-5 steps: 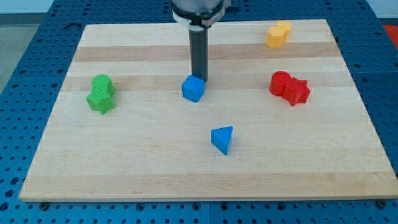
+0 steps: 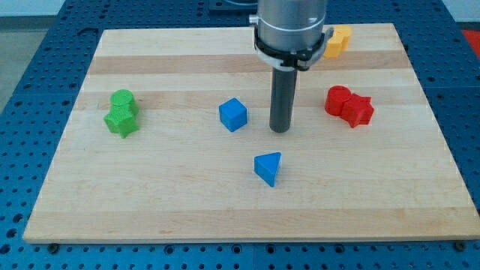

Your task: Move the blue triangle to the left side of the blue cube

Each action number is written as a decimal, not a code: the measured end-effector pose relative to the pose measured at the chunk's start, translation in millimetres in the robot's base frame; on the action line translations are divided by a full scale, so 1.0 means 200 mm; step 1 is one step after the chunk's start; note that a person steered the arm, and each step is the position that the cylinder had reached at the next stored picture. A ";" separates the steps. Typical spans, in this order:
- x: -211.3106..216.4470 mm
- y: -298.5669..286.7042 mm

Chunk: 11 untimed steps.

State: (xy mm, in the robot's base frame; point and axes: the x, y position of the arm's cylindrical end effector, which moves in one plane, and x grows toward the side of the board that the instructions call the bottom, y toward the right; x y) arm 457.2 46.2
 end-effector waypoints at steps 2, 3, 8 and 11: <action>0.14 0.26; 0.46 0.20; 0.25 -0.33; -0.01 -0.45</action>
